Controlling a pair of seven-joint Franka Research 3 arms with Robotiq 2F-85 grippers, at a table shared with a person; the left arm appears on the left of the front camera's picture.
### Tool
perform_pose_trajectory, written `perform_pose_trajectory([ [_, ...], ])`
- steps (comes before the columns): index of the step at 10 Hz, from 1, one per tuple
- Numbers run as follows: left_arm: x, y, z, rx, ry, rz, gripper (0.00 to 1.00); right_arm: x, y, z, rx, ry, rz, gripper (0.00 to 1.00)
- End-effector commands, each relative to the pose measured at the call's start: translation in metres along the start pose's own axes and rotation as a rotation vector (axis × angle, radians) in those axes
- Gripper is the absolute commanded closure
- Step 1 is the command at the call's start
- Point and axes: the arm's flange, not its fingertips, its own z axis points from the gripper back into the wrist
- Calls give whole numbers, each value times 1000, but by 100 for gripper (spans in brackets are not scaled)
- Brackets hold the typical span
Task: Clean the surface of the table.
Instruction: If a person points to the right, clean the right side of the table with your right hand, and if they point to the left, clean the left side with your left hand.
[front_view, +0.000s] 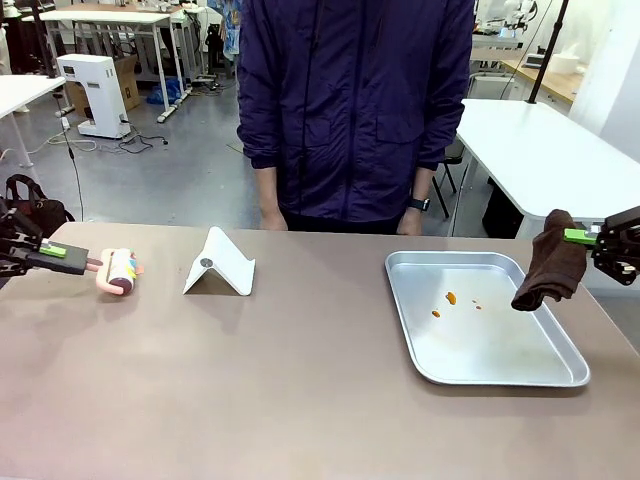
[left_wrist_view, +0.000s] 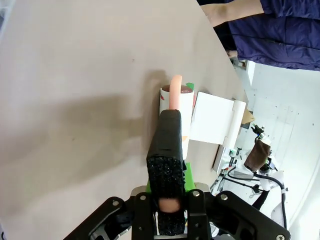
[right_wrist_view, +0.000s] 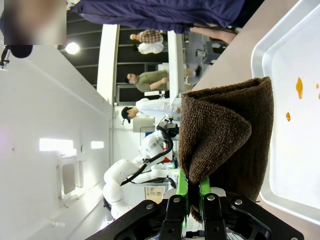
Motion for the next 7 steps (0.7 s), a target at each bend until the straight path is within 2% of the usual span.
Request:
perform_pose_trajectory([
  [1, 12, 1, -20, 97, 16, 39, 78, -1, 4, 1, 10, 4, -10, 100],
  [5, 28, -24, -51, 150, 67, 17, 78, -1, 4, 1, 10, 4, -10, 100],
  [7, 32, -33, -60, 134, 81, -7, 78, -1, 4, 1, 10, 4, -10, 100],
])
